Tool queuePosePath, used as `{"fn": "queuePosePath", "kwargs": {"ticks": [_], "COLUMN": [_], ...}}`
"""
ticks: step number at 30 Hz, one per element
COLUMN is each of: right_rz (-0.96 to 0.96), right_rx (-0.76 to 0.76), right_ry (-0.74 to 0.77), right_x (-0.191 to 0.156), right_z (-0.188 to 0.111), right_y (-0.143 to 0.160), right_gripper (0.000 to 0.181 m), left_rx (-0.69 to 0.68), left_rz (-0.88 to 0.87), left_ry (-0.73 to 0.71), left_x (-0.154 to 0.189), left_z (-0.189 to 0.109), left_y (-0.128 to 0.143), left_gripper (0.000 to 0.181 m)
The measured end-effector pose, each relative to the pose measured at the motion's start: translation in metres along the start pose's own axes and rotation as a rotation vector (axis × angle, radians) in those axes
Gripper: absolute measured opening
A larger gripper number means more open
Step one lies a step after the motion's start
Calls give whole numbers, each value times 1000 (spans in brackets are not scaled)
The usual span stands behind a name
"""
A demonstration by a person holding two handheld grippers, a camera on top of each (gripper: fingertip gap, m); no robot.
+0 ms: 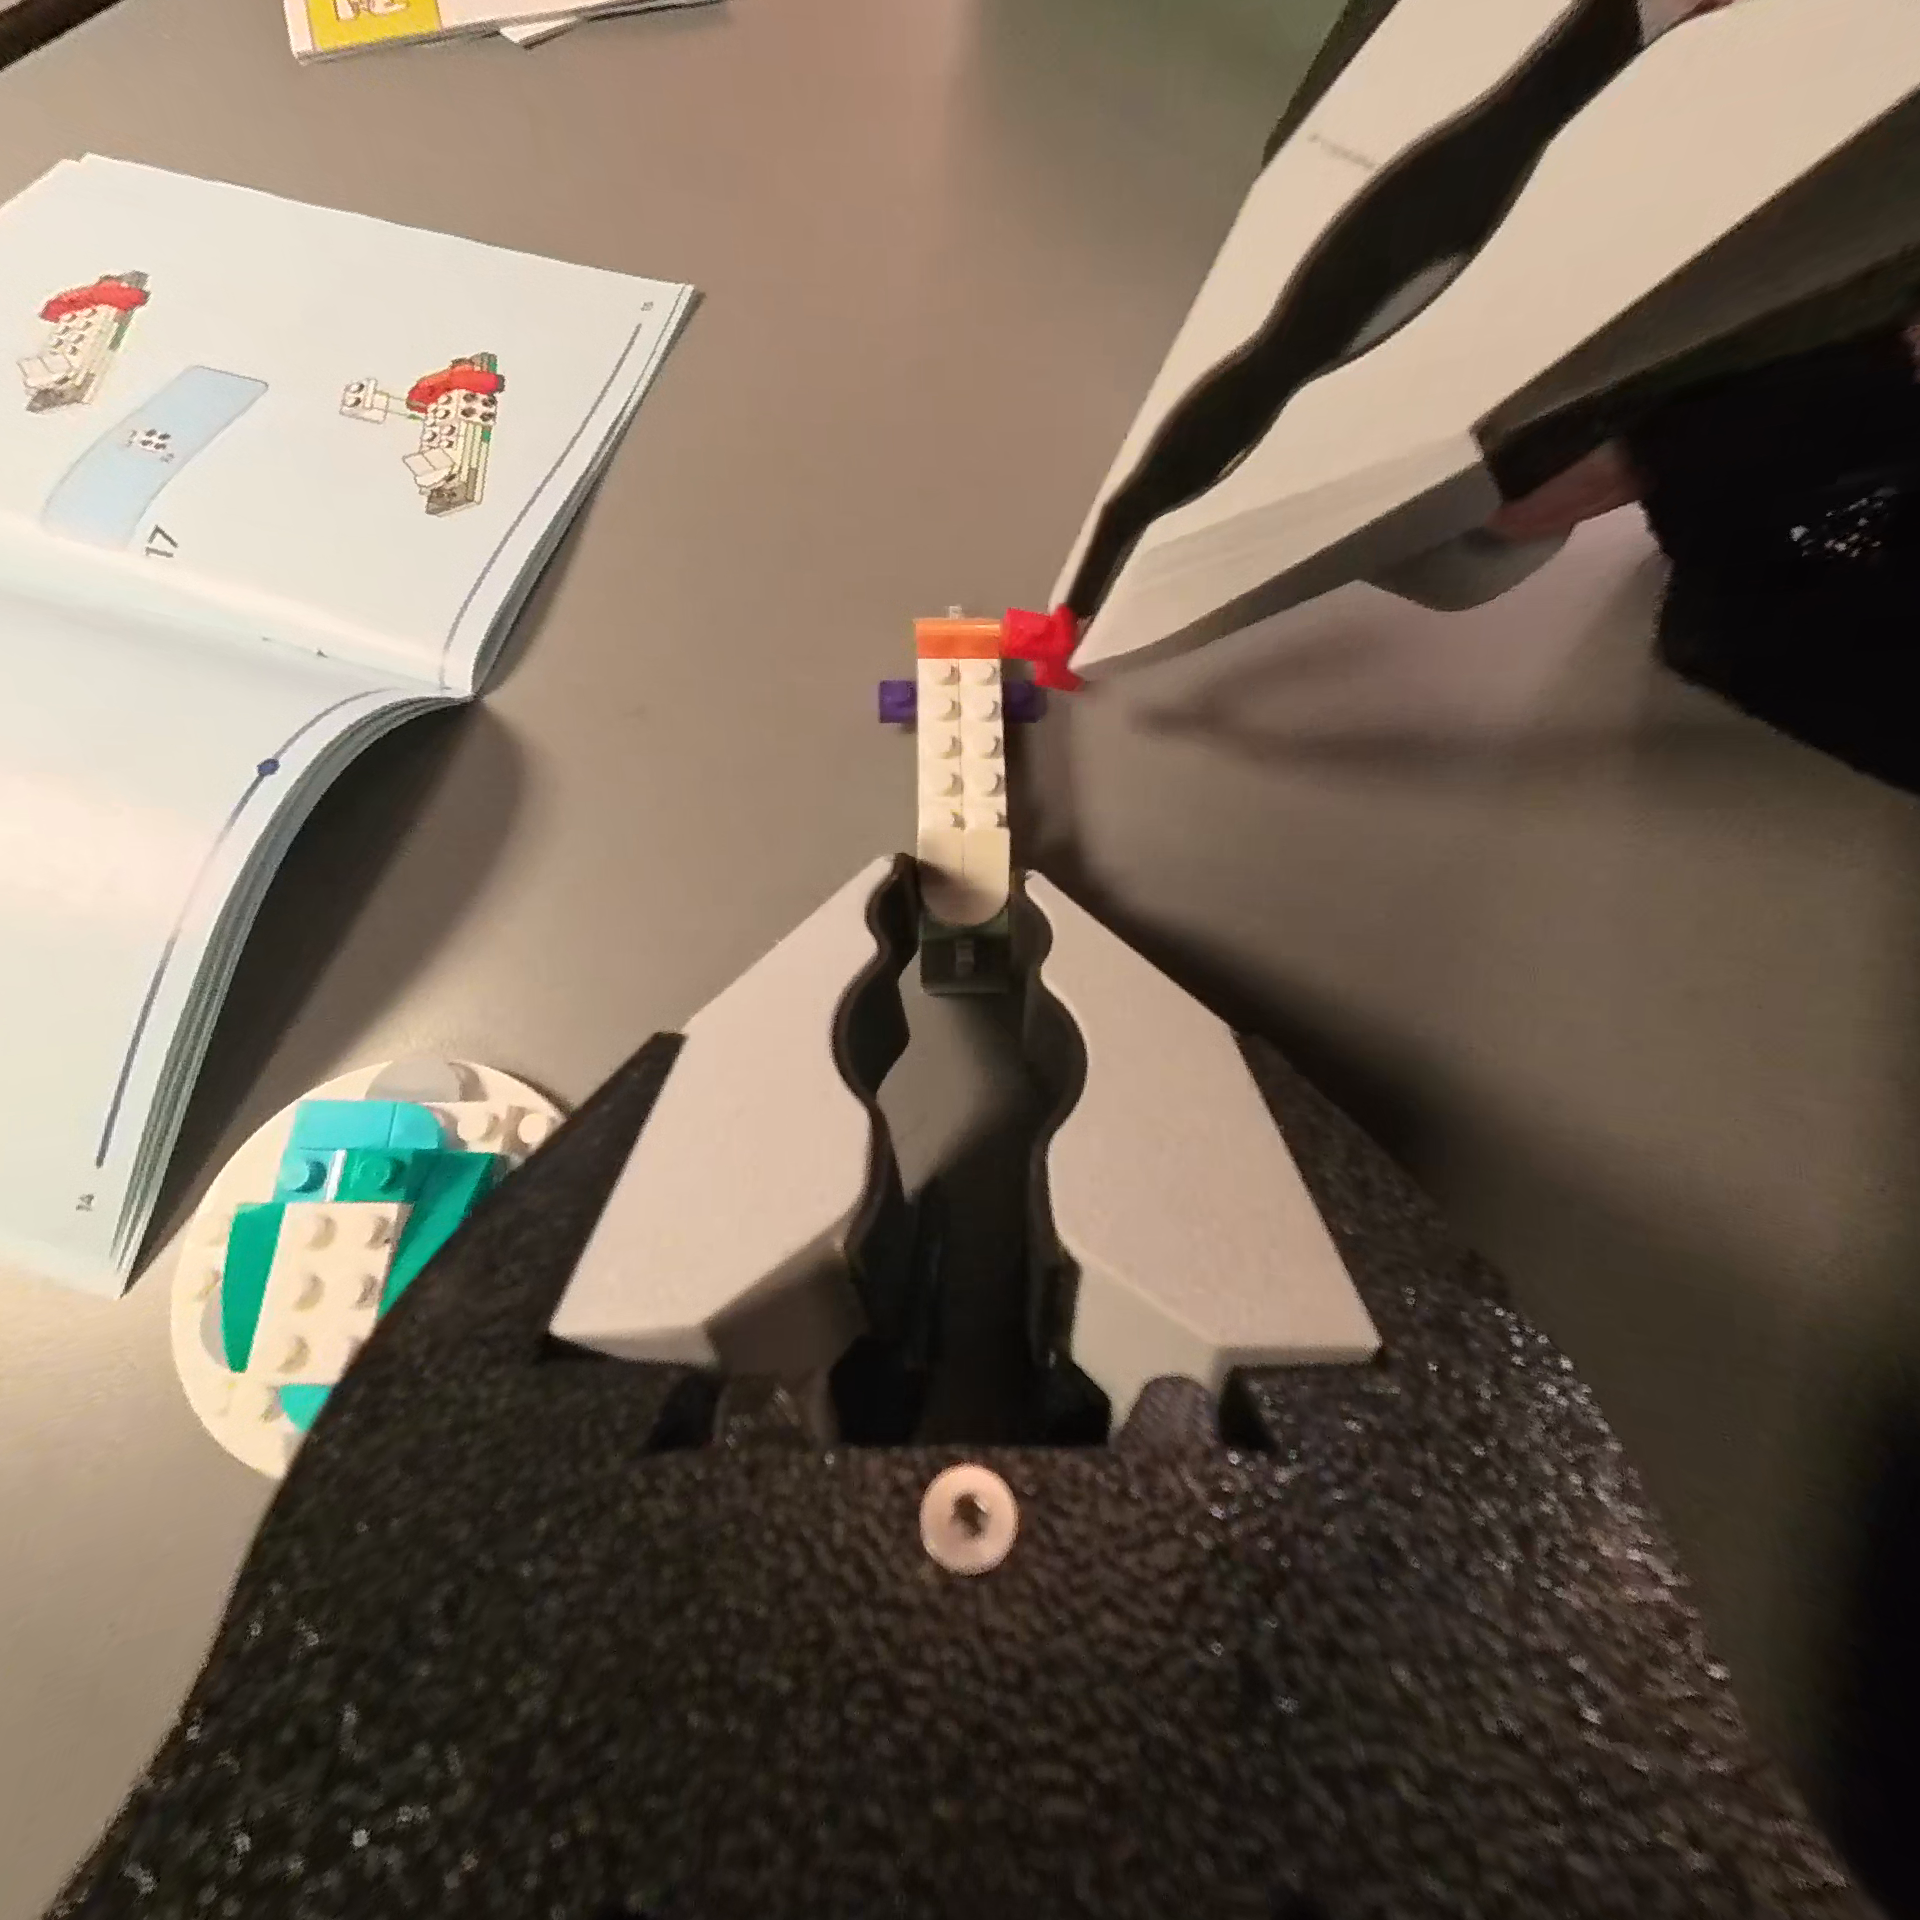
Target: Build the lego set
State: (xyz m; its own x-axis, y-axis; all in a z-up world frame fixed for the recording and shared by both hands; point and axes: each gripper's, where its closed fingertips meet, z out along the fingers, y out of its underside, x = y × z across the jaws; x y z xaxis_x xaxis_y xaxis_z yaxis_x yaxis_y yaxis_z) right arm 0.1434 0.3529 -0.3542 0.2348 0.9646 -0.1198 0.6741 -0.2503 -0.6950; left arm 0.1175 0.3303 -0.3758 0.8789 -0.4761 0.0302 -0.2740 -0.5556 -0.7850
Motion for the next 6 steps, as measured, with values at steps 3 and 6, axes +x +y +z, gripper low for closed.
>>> {"fn": "queuePosePath", "kwargs": {"ticks": [3,6], "right_rz": [5,3], "right_rx": [-2,-9], "right_ry": [15,37], "right_x": [-1,0], "right_z": [3,6], "right_y": [-1,-1], "right_gripper": [6,6], "left_rx": [-2,-5], "left_rz": [-5,3], "left_ry": [0,-5], "left_x": [0,1], "left_z": [0,0], "left_y": [0,1], "left_gripper": [15,15]}}
